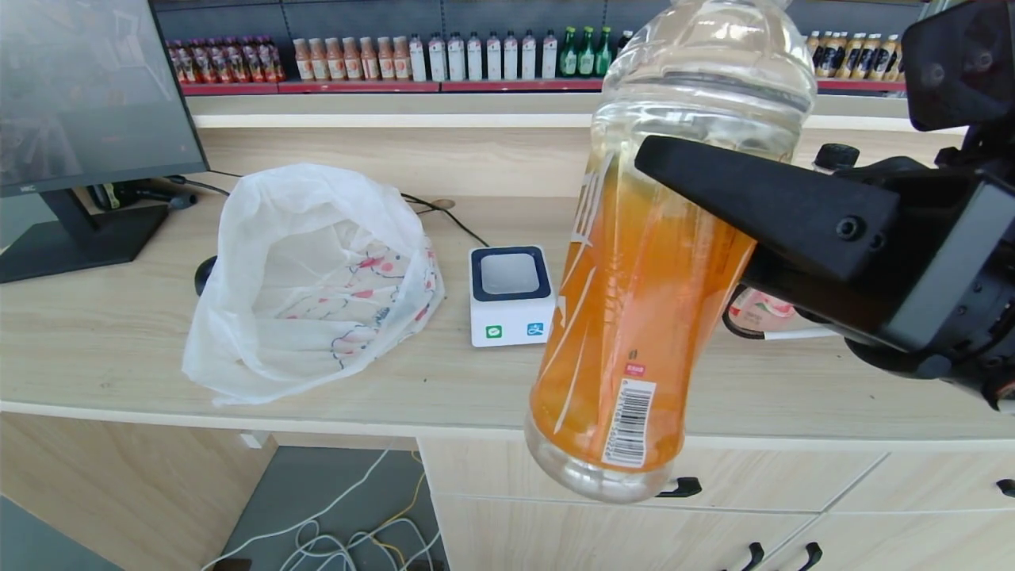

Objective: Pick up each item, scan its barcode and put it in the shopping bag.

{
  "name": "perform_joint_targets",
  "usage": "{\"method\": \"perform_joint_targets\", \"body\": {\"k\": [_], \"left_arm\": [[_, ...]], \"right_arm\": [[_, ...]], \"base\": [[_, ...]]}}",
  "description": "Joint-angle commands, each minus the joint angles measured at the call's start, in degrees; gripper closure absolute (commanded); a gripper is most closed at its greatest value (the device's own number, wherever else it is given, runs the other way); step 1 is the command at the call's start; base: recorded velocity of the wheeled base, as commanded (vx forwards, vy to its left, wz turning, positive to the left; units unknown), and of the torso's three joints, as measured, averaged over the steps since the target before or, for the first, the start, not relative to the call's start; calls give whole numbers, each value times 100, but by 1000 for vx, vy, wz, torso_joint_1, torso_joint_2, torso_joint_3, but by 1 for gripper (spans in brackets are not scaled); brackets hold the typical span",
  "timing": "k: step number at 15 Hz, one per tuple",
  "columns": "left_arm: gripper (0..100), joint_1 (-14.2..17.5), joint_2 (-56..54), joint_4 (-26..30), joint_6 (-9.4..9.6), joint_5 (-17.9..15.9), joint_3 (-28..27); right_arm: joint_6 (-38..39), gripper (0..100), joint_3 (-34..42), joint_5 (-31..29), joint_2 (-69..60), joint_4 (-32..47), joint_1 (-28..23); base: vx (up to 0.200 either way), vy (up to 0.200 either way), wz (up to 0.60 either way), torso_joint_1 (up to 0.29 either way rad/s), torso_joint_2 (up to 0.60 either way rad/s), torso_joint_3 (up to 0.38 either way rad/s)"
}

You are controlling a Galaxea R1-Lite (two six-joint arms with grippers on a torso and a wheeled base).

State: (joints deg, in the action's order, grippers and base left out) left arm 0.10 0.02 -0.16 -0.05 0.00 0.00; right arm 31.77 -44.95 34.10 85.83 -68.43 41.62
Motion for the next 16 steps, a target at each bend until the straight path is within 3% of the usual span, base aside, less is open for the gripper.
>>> {"method": "perform_joint_targets", "body": {"k": [1,16], "left_arm": [[0,-1,-2,-2,-4,0,0],[0,-1,-2,-2,-4,0,0]], "right_arm": [[14,100,3,9,4,-4,22],[-57,100,443,27,-322,-48,110]], "base": [[0,0,0,0,0,0],[0,0,0,0,0,0]]}}
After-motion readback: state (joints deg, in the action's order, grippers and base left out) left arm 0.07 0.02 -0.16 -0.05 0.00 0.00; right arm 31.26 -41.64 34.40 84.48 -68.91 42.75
